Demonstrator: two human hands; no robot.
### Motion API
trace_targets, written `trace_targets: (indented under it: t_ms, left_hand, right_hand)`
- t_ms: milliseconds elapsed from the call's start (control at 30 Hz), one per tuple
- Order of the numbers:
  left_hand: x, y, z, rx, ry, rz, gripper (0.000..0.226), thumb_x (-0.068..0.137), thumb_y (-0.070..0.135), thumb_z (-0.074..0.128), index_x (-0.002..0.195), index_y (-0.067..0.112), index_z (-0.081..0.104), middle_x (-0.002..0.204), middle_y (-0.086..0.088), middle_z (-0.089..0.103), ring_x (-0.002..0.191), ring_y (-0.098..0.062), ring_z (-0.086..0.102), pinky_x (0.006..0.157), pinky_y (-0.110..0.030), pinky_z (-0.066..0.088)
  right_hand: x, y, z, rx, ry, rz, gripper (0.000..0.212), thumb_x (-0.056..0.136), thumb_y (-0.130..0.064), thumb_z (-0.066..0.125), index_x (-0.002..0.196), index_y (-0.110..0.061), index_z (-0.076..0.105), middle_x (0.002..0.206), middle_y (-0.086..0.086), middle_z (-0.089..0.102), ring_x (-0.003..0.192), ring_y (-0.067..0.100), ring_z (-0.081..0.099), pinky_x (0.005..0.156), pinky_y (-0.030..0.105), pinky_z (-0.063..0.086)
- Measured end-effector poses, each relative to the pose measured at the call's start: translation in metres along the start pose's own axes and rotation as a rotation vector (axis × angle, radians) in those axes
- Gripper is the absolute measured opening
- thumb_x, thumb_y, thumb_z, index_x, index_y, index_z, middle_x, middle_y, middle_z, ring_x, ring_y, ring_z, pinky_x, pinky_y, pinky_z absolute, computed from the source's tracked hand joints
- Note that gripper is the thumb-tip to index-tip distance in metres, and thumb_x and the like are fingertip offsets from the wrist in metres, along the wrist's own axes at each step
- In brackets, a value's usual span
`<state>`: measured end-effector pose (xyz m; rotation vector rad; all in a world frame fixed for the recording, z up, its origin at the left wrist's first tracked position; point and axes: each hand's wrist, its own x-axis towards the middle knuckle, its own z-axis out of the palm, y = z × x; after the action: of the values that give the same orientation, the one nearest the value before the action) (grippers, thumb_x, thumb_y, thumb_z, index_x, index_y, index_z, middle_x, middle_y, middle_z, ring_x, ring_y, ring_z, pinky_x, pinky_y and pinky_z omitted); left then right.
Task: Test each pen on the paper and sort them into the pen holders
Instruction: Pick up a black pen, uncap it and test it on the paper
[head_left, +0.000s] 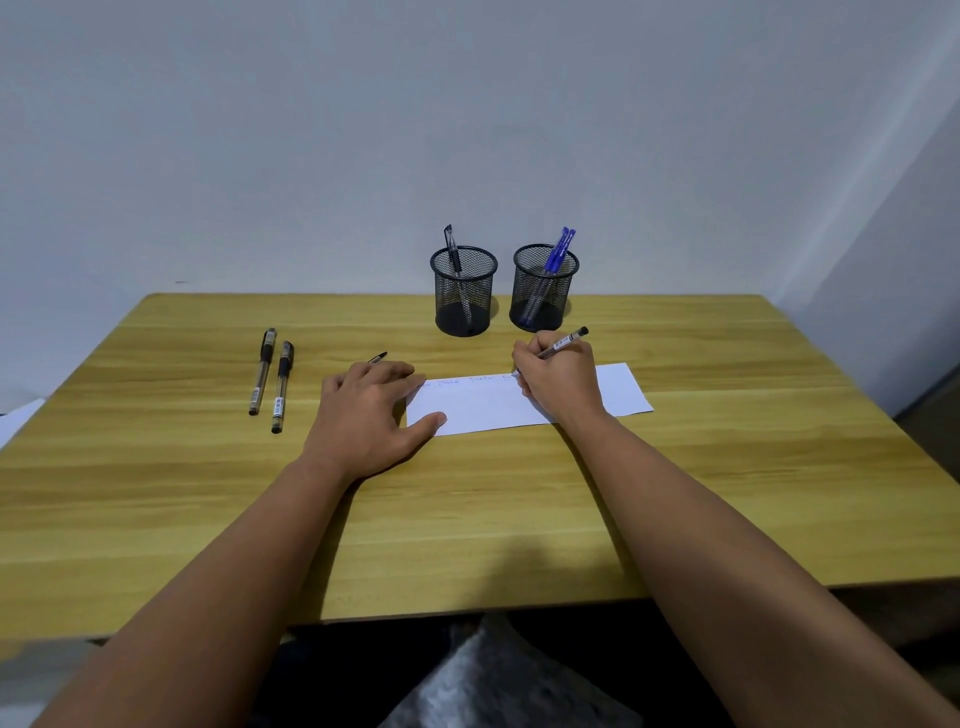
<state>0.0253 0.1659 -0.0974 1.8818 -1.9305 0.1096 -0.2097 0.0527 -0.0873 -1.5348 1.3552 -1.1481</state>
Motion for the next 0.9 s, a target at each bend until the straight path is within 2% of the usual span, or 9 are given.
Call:
trace_targets:
  t_ms: [100,233,367,500,600,667,733,900]
  left_hand:
    - [-0.0004,-0.0002,0.0006,-0.009,0.005,-0.001,0.062,0.082,0.075,0.051,0.13,0.038,0.065,0.138,0.014,0.058,0.132,-0.017,0.045,0.1,-0.045,0.032]
    - [-0.0006,-0.0008,0.0007,-0.005,0.005,-0.003,0.063,0.082,0.075,0.05,0.13,0.038,0.065,0.138,0.014,0.058,0.132,-0.017,0.044,0.101,-0.046,0.033]
    - [0.0003,-0.0004,0.0011,-0.004,0.0,-0.005,0.063,0.082,0.076,0.05,0.13,0.039,0.065,0.138,0.015,0.057,0.132,-0.016,0.044,0.101,-0.045,0.032]
    - [-0.0003,-0.0001,0.0014,-0.006,0.006,-0.001,0.062,0.082,0.075,0.051,0.13,0.038,0.065,0.138,0.015,0.058,0.132,-0.016,0.044,0.101,-0.045,0.032]
    - [0.0003,0.0001,0.0018,-0.008,0.001,-0.005,0.063,0.082,0.076,0.05,0.13,0.038,0.065,0.139,0.015,0.057,0.132,-0.016,0.043,0.102,-0.045,0.032]
    - [0.0008,0.0,0.0014,-0.006,-0.001,-0.004,0.064,0.082,0.076,0.049,0.131,0.038,0.065,0.139,0.015,0.057,0.132,-0.016,0.043,0.102,-0.045,0.032]
    - [0.0009,0.0,0.0011,-0.004,-0.003,-0.002,0.064,0.082,0.076,0.049,0.131,0.038,0.064,0.14,0.014,0.057,0.133,-0.017,0.043,0.102,-0.046,0.032]
    - [0.0013,0.0003,0.0009,0.005,-0.007,-0.002,0.064,0.083,0.076,0.048,0.132,0.037,0.064,0.14,0.014,0.057,0.134,-0.016,0.042,0.102,-0.046,0.032]
  right_hand:
    - [0.0002,0.0006,0.0001,0.035,0.003,0.034,0.037,0.095,-0.014,0.066,0.068,0.001,0.045,0.061,0.019,0.052,0.059,0.027,0.062,0.058,0.038,0.054]
    - [0.0009,0.0014,0.0009,0.035,0.004,0.03,0.038,0.095,-0.014,0.066,0.066,0.0,0.044,0.06,0.014,0.053,0.058,0.026,0.061,0.056,0.036,0.053]
    - [0.0024,0.0033,0.0008,0.056,0.036,0.033,0.034,0.094,-0.012,0.064,0.078,0.011,0.044,0.064,0.016,0.05,0.06,0.025,0.06,0.056,0.037,0.053]
    - [0.0059,0.0065,0.0013,0.004,0.03,-0.003,0.035,0.089,-0.017,0.067,0.072,0.005,0.045,0.065,0.024,0.049,0.061,0.023,0.057,0.058,0.039,0.054]
    - [0.0068,0.0075,0.0018,-0.038,0.041,-0.034,0.038,0.087,-0.025,0.066,0.072,0.003,0.046,0.074,0.032,0.052,0.064,0.024,0.053,0.055,0.046,0.057]
    - [0.0066,0.0069,0.0021,-0.05,0.054,-0.045,0.038,0.087,-0.025,0.065,0.072,0.003,0.044,0.074,0.032,0.05,0.063,0.024,0.049,0.055,0.043,0.054]
    - [0.0065,0.0063,0.0015,-0.048,0.065,-0.052,0.037,0.087,-0.023,0.064,0.07,0.002,0.042,0.069,0.03,0.047,0.062,0.024,0.045,0.057,0.038,0.049]
    - [0.0056,0.0052,0.0001,-0.063,0.062,-0.056,0.038,0.091,-0.015,0.063,0.068,0.0,0.038,0.062,0.011,0.039,0.061,0.024,0.04,0.056,0.034,0.041]
